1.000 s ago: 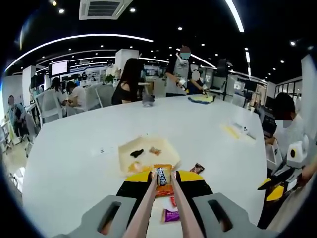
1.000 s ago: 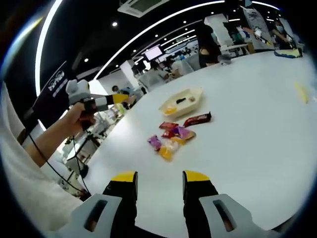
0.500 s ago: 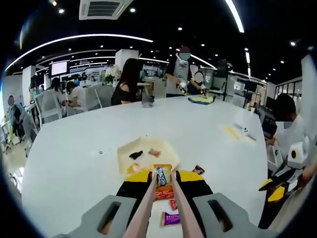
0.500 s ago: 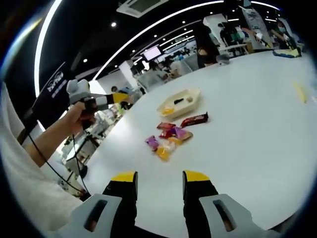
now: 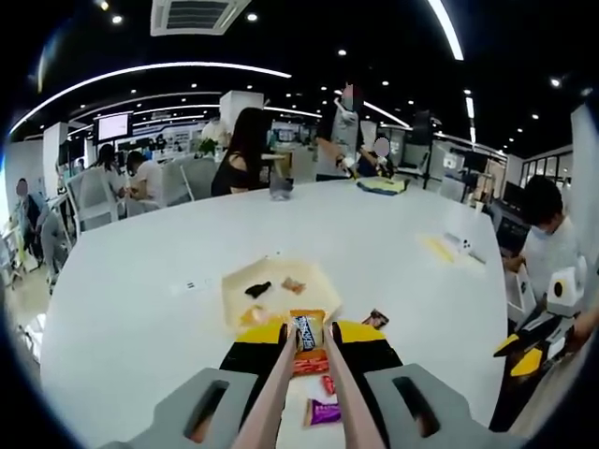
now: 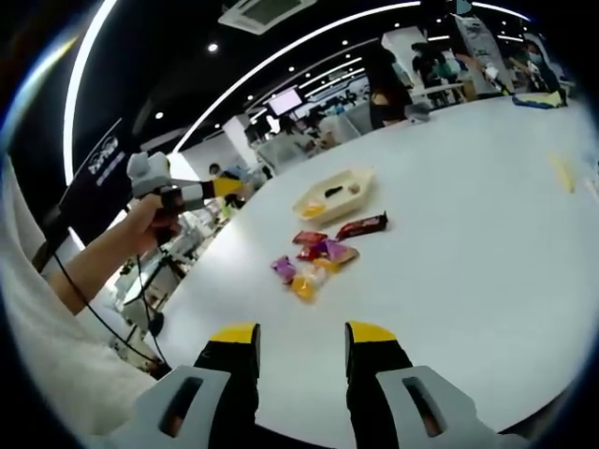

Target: Place the target food into the container with the food tongs after gripping and lifting it, then release it inside without dropping or visibly crushing the food.

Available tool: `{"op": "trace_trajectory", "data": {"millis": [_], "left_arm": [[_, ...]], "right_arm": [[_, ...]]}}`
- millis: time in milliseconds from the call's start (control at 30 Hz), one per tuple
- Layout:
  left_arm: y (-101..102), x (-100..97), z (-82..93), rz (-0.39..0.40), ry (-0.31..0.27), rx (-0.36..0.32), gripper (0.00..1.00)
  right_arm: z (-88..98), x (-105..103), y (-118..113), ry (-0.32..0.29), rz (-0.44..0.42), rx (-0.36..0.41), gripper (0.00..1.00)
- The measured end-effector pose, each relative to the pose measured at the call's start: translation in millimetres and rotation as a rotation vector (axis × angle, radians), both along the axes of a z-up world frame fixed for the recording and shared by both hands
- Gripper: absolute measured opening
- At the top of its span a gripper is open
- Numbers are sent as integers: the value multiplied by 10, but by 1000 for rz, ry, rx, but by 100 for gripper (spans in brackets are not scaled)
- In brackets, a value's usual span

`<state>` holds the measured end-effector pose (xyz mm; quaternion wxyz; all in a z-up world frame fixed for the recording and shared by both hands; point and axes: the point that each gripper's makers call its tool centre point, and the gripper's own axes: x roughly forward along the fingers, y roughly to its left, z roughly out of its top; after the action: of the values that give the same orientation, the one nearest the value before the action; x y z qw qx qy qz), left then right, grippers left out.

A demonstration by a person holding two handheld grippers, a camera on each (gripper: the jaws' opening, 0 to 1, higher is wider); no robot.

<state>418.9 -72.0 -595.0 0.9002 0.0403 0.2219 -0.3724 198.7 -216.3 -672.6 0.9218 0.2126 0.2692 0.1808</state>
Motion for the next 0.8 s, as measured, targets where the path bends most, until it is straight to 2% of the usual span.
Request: {"op": "trace_trajectory", "data": {"millis": [400, 600, 800], "left_arm": [[-71, 11, -1, -9, 3, 1, 17], [-73, 56, 24, -3, 10, -18, 17], [-126, 126, 35, -9, -2, -8, 17]], "right_arm": [[7, -2, -33, -7, -20, 14, 36], [3, -2, -55, -6, -23, 14, 36], [3, 7, -80, -5, -25, 11, 36]]}}
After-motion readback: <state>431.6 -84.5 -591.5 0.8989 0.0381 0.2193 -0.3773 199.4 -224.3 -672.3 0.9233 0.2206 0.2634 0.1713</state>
